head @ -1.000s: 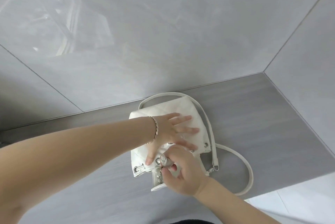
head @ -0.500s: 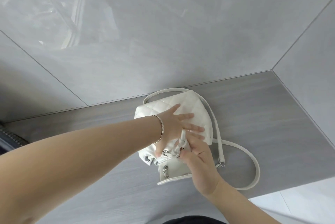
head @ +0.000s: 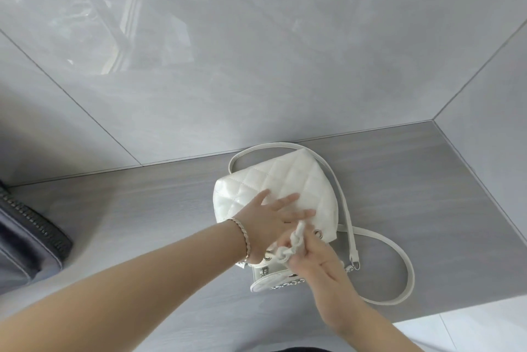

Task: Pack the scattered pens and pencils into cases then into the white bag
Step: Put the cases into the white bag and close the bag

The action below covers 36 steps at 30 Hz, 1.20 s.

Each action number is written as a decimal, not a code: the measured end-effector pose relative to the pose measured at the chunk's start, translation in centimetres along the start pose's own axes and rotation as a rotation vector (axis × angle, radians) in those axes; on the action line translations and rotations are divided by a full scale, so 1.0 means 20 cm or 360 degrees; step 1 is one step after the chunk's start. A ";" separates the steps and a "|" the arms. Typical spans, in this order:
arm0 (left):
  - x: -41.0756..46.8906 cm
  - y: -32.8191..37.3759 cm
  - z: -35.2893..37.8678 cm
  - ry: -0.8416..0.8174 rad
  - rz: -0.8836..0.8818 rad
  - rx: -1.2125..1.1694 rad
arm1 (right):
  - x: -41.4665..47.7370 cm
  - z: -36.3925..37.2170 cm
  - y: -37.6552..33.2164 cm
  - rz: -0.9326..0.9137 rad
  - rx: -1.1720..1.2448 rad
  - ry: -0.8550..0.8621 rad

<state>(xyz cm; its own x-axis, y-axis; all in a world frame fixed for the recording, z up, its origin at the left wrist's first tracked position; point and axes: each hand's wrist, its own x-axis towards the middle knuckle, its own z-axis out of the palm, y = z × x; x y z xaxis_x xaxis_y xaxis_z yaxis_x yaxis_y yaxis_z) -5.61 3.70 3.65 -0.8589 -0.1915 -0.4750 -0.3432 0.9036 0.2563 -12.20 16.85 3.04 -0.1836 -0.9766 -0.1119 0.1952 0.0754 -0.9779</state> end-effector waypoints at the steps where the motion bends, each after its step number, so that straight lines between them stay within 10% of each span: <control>1: 0.01 -0.03 0.03 0.0112 -0.0064 -0.0141 | -0.02 -0.03 0.00 0.0000 0.0026 0.0029; 7: -0.16 -0.04 -0.11 0.0744 -0.0082 -0.1144 | -0.03 -0.03 0.06 -0.0054 -0.0047 0.0254; 25: -0.13 0.12 -0.14 0.0656 -0.0157 -0.0338 | 0.04 0.02 0.07 -0.0031 -0.0027 0.0366; 36: -0.09 0.04 -0.15 0.0704 -0.0125 -0.0592 | 0.20 -0.11 0.14 0.0359 -0.0613 0.0187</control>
<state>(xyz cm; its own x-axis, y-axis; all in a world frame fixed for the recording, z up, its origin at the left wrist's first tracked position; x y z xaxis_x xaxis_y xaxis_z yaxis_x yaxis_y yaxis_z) -5.45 3.67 7.21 -0.8752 -0.4665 -0.1279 -0.4537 0.7002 0.5512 -14.58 13.56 -0.48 -0.2898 -0.8995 -0.3271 -0.1253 0.3745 -0.9187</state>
